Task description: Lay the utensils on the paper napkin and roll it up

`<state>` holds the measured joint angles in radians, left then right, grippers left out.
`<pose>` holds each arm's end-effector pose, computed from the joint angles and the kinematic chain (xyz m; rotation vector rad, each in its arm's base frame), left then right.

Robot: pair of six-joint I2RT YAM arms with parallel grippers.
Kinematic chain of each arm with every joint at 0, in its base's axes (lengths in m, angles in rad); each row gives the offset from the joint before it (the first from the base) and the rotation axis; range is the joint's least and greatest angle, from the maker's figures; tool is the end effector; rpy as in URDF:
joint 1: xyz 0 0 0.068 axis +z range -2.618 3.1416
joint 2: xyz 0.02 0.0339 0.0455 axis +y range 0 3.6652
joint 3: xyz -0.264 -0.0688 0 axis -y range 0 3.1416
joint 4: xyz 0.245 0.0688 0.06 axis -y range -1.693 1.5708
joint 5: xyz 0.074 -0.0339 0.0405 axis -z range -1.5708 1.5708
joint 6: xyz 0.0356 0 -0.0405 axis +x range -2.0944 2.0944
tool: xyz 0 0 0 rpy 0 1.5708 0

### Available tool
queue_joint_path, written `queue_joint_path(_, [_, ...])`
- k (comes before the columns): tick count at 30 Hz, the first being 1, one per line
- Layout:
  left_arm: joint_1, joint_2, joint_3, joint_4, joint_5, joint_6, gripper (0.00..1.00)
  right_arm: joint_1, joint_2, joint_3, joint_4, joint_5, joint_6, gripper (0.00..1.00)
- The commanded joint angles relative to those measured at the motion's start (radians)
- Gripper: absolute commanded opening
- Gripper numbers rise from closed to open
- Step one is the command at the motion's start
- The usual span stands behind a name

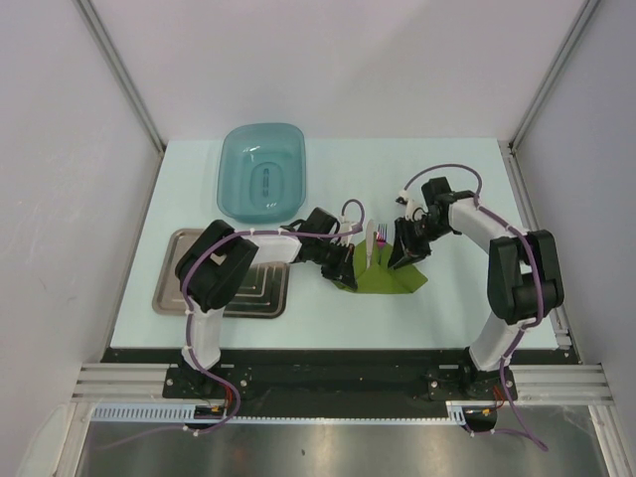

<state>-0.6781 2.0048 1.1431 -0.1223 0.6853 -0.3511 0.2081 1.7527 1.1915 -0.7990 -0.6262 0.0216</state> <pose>0.2914 -0.2637 0.1216 0.7262 2.6153 -1.2393 0.3172 0.0883 0.1930 -0.3633 2.8351 0.9533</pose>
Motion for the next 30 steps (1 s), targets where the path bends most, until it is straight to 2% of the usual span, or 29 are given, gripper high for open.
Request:
queue_joint_path(1, [0.006, 0.026, 0.017, -0.027, -0.043, 0.006, 0.00, 0.046, -0.022, -0.032, -0.013, -0.073, -0.009, 0.24])
queue_joint_path(5, [0.008, 0.017, 0.014, -0.027, -0.046, 0.008, 0.00, 0.054, 0.028, -0.075, 0.006, -0.089, -0.008, 0.17])
queue_joint_path(9, [0.008, 0.017, 0.007, -0.022, -0.046, 0.008, 0.00, 0.054, 0.083, -0.089, 0.046, -0.064, -0.008, 0.14])
queue_joint_path(19, [0.011, 0.018, 0.003, -0.019, -0.046, 0.006, 0.00, 0.054, 0.171, -0.102, 0.104, 0.017, 0.026, 0.13])
queue_joint_path(25, [0.014, 0.014, -0.003, -0.019, -0.053, 0.004, 0.00, 0.053, 0.169, -0.110, 0.090, 0.051, 0.020, 0.13])
queue_joint_path(30, [0.015, 0.014, -0.009, -0.014, -0.055, 0.001, 0.00, 0.047, 0.127, -0.092, 0.035, 0.069, 0.000, 0.18])
